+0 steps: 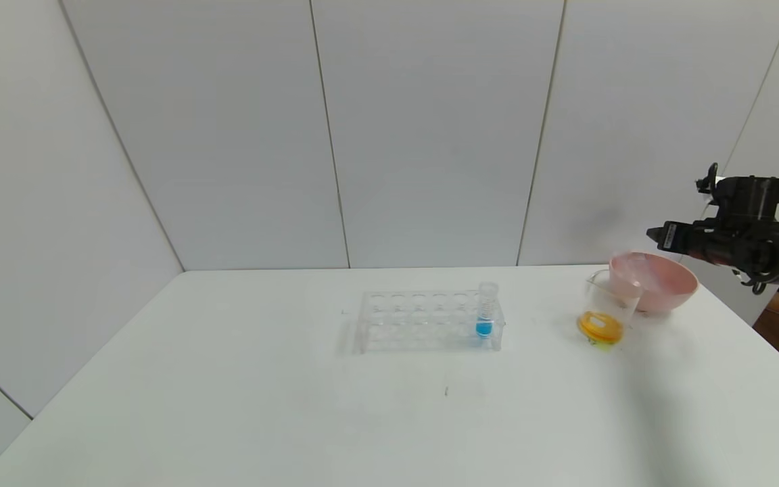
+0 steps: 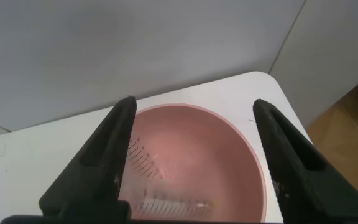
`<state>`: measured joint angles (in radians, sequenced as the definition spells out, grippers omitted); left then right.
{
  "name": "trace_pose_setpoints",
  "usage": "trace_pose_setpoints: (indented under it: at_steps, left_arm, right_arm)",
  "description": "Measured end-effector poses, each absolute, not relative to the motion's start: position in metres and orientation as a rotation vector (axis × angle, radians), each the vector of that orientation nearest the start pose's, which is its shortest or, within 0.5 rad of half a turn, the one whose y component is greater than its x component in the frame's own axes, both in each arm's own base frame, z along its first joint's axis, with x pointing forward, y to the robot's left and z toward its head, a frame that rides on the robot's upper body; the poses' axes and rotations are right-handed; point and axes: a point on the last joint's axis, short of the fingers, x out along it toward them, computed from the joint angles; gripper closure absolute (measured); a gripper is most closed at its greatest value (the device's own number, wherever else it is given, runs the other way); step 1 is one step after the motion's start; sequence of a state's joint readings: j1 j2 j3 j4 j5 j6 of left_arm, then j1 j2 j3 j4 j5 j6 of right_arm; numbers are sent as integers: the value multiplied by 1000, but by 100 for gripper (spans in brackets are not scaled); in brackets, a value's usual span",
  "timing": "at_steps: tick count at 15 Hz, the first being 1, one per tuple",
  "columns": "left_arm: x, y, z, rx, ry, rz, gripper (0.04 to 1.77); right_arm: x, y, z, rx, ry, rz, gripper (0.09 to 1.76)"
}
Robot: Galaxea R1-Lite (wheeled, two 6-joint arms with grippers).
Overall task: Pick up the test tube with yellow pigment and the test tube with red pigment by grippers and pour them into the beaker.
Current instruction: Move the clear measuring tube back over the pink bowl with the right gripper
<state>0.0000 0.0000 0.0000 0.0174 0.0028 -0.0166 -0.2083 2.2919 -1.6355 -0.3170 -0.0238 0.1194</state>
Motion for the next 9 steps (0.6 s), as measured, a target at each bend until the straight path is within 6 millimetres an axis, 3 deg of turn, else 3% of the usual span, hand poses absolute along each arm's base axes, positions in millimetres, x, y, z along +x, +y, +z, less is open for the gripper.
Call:
trace_pose_setpoints:
  at_steps: [5, 9]
  left_arm:
    - [-23, 0, 74, -17, 17, 3, 9]
    - [-23, 0, 74, -17, 17, 2, 9]
  right_arm:
    - [468, -96, 148, 150, 322, -244, 32]
    - [468, -70, 162, 150, 296, -195, 25]
